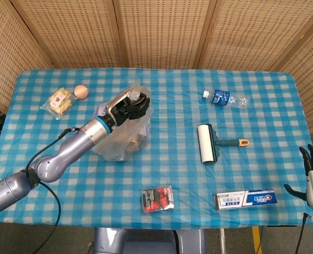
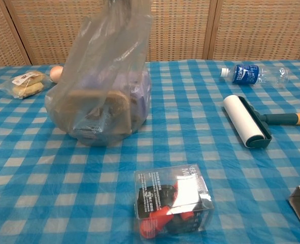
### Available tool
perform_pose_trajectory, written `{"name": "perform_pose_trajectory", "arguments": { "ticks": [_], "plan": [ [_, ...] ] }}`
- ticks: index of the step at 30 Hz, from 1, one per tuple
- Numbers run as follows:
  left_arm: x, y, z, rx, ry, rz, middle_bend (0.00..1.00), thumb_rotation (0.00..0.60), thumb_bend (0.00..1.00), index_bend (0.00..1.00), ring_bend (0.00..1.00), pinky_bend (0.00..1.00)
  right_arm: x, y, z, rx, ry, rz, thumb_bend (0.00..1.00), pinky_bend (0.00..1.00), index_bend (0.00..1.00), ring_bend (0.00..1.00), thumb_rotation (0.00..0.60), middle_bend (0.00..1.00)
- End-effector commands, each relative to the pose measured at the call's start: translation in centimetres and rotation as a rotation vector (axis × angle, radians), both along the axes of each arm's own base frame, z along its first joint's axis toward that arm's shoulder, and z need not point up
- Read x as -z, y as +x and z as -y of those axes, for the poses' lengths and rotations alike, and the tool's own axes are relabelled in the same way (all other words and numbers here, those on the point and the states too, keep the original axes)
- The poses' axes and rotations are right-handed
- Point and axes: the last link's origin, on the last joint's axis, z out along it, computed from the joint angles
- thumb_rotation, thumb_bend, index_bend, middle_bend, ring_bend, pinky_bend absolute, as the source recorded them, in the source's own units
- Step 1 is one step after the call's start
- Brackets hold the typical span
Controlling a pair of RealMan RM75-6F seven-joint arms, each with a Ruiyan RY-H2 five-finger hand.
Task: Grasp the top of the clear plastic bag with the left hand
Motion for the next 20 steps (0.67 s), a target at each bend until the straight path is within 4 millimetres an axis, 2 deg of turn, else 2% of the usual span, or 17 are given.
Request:
{"name": "perform_pose_trajectory", "arguments": {
  "ticks": [1, 5, 12, 20],
  "plan": [
    [-3.3, 0.1, 0.5, 0.010, 0.131, 0.016, 1.00, 0.600, 1.00, 1.00, 0.97, 1.00, 0.0, 0.1, 0.0, -0.003, 0.000, 0.000, 0.00, 0.00, 0.00, 0.00, 0.600, 0.00],
    [-5.6, 0.8, 1.0, 0.011, 0.185, 0.060, 1.00, 0.600, 1.00, 1.00, 0.97, 1.00, 0.1, 0.1, 0.0, -0.004, 0.001, 0.001, 0.00, 0.00, 0.00, 0.00, 0.600, 0.00],
    [-10.1, 3.4, 1.7, 0.049, 0.287, 0.103, 1.00, 0.600, 1.00, 1.00, 0.97, 1.00, -0.1, 0.3, 0.0, -0.010, -0.004, 0.006, 0.00, 0.00, 0.00, 0.00, 0.600, 0.00],
    [-12.0, 5.6, 2.9, 0.056, 0.303, 0.137, 1.00, 0.600, 1.00, 1.00, 0.97, 1.00, -0.1, 0.4, -0.1, -0.016, -0.002, 0.012, 0.00, 0.00, 0.00, 0.00, 0.600, 0.00]
  ]
}}
